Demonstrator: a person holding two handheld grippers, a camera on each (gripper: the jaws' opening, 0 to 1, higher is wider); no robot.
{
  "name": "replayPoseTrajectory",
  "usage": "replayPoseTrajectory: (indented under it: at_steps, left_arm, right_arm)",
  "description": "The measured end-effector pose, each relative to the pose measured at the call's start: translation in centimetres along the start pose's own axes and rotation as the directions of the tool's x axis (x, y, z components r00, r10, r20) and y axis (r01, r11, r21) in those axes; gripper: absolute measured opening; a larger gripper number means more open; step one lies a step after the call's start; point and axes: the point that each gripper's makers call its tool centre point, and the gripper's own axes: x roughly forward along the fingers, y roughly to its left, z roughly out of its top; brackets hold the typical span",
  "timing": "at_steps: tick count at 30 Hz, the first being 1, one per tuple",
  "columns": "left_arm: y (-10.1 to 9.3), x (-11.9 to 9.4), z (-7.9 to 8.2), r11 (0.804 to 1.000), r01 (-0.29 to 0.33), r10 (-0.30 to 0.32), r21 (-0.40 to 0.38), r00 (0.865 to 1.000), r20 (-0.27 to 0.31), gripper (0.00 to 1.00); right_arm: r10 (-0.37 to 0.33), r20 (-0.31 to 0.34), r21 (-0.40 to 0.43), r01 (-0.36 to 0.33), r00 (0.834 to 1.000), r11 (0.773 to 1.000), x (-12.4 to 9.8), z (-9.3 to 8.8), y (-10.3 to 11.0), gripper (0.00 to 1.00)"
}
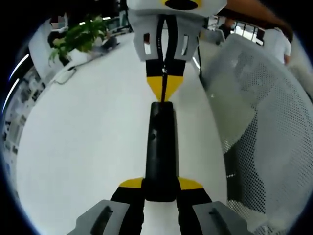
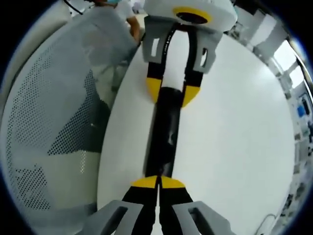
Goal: Press the specified remote control buttons in sequence, fully releasing each button before pressing the next.
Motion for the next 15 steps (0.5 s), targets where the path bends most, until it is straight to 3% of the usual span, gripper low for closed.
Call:
replayPoseTrajectory:
  at_steps: [15]
  left_arm:
    - [0.04, 0.02, -0.03, 1.000, -0.003, 0.003, -0.007, 1.000, 0.014, 0.24]
  right_arm:
    - [0.024, -0.013, 0.008, -0.024, 1.000, 1.000, 0.49, -0.17, 0.09, 0.00]
